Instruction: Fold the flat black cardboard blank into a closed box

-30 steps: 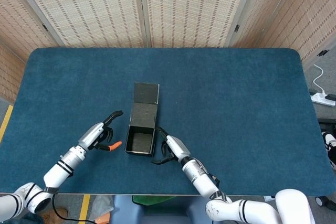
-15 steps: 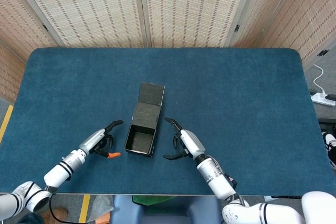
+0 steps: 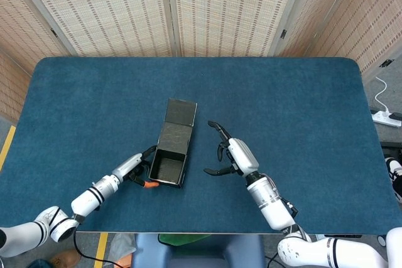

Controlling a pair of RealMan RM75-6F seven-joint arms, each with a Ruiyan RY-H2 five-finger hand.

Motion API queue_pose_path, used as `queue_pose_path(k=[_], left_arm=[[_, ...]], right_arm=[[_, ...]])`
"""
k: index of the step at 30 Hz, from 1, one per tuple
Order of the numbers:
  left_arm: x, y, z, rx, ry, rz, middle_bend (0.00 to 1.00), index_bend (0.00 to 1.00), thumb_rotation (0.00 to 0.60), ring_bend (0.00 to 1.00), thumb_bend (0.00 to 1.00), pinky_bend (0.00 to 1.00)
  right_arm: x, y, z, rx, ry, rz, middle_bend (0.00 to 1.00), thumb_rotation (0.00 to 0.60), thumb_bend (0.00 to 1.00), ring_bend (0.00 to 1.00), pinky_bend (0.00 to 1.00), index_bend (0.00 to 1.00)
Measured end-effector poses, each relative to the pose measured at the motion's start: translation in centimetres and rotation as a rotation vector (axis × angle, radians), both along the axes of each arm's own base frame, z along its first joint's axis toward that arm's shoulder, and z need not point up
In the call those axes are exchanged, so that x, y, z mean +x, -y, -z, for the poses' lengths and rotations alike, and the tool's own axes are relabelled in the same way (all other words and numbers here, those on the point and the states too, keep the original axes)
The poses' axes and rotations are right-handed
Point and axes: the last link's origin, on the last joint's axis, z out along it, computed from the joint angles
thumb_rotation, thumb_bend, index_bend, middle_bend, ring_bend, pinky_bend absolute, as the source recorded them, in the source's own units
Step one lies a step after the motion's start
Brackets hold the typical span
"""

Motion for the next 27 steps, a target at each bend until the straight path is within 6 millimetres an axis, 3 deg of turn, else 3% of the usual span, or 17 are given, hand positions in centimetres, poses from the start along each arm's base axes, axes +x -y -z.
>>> queue_pose_path(k=[3,6,10,13,15,23,27], left_arm=[[0.2,-0.1,0.5,-0.02,0.017,-0.014,0.01,0.0,0.6,0.62,0.2,0.91],[0.3,-0.4,1.1,-0.029,0.035,-0.032,0.09,0.05,0.6,0.63,0.2,0.91],[0.4,-0.4,2.0,-0.049,0.089,-0.081,0.32,0.3,0.6,0.65,0.2,0.91],[0.2,-0.5,2.4,-0.047,0.113,-0.11,0.44,0.45,0.6,0.66,0.2,0.91],[0.1,-0.6,2.4,-0.032,0.128,-0.122,0.5,0.5,0.6,0.68,0.2,0.92],[0.0,-0.5,0.2,0.034,0.199,-0.129,0.53,0.54,0.6,0.69,0.2,0.92],[0.4,0.0,-1.0,0.046,0.218,-0.11,0.53,0.53,0.6,0.69,0.2,0.92]], right_arm=[[-0.6,0.1,0.1,0.005,-0.005,0.019,0.08,0.6,0.0,0.62,1.0,0.0],[-1.1,0.2,0.3,0.014,-0.006,0.04,0.09,0.6,0.0,0.62,1.0,0.0],[-1.7,0.5,0.5,0.023,-0.005,0.07,0.1,0.6,0.0,0.62,1.0,0.0],[-2.1,0.9,0.7,0.03,0.001,0.101,0.12,0.6,0.0,0.63,1.0,0.0],[-2.6,1.4,0.9,0.036,-0.007,0.126,0.14,0.6,0.0,0.63,1.0,0.0],[-4.3,3.8,2.9,0.115,-0.058,0.244,0.16,0.6,0.0,0.63,1.0,0.0],[-2.9,5.9,4.7,0.153,-0.056,0.27,0.18,0.6,0.01,0.64,1.0,0.0]])
